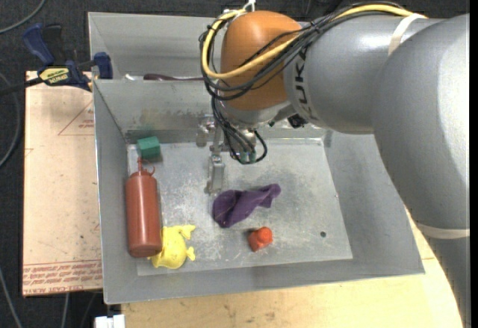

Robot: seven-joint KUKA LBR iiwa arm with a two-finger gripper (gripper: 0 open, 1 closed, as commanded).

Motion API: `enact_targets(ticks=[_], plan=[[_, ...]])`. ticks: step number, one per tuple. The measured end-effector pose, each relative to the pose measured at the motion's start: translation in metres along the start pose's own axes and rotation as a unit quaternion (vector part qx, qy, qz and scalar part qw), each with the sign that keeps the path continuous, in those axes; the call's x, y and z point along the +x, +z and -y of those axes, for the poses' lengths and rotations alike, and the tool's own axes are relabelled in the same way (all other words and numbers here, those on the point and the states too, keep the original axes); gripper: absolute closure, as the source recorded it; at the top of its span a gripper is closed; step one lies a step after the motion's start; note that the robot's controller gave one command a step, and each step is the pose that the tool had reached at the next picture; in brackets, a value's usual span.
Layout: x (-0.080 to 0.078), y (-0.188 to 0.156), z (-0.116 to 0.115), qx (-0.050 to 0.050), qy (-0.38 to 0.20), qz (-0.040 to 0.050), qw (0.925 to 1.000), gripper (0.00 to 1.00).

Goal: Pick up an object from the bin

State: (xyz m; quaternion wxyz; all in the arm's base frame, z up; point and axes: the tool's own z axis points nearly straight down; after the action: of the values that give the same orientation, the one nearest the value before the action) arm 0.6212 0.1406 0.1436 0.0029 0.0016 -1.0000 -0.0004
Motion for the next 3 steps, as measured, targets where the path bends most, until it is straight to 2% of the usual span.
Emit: enact_targets(ticks=[1,2,3], plan=[[-0.001,-0.005,0.0,0.0,0.001,0.0031,1.0,0.0],[0.008,0.005,0.01,-0.001,-0.023,0.0052,0.9997,0.0],[0.035,0.037,0.039,-0.001,-0.031,0.0038,0.9995,0.0]])
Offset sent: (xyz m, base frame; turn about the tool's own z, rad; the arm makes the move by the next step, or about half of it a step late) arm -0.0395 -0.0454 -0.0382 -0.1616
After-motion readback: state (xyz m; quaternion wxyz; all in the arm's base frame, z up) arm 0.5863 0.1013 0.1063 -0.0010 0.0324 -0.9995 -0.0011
